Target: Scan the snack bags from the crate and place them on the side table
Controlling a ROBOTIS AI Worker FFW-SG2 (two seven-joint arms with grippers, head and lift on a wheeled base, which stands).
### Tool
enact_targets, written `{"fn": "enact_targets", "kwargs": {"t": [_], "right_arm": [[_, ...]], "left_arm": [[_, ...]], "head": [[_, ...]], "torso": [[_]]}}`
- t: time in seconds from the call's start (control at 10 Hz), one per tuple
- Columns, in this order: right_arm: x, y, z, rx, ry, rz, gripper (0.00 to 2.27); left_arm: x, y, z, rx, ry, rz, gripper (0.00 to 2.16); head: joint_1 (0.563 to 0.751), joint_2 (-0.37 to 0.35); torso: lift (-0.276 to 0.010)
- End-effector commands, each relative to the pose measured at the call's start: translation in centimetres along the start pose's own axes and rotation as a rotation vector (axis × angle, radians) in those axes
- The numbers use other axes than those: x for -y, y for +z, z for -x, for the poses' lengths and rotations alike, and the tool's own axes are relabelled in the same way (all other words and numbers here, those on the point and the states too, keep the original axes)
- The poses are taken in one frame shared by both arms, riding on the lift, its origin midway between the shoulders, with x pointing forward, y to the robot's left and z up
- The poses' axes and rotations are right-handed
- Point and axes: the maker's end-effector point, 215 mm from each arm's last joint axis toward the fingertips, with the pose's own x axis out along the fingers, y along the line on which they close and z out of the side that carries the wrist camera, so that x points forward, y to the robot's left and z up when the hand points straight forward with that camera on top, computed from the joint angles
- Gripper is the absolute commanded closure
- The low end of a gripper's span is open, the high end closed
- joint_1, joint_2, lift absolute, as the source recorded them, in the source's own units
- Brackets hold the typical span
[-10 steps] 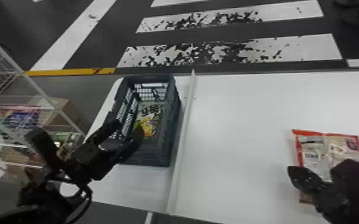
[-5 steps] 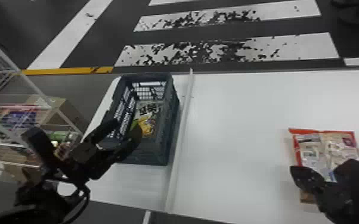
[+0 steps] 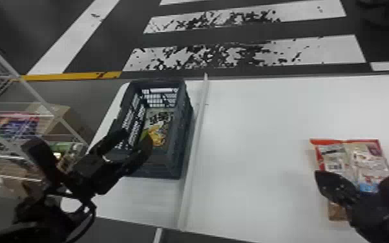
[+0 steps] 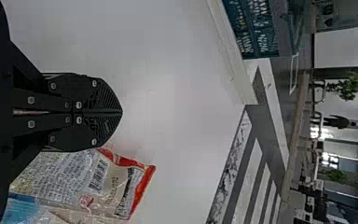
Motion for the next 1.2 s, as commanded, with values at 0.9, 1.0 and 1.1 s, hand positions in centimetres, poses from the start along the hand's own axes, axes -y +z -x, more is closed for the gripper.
{"fn": "enact_targets", "kwargs": {"t": [0.9, 1.0, 1.1], "right_arm": [[20.5, -4.1, 9.7, -0.017, -0.375, -0.271, 0.06], [21.3, -4.9, 9.4, -0.04, -0.379, -0.275, 0.06], [22.3, -5.8, 9.0, -0.069, -0.381, -0.284, 0.06]], "left_arm": [[2.2, 0.8, -0.7, -0.005, 0.082, 0.005, 0.03], [2.7, 0.4, -1.3, -0.028, 0.118, -0.025, 0.03], [3.4, -0.3, -1.8, -0.054, 0.138, -0.026, 0.03]], "head": [[0.695, -0.049], [0.695, -0.077], [0.695, -0.101]], "torso": [[-0.094], [-0.094], [-0.094]]}}
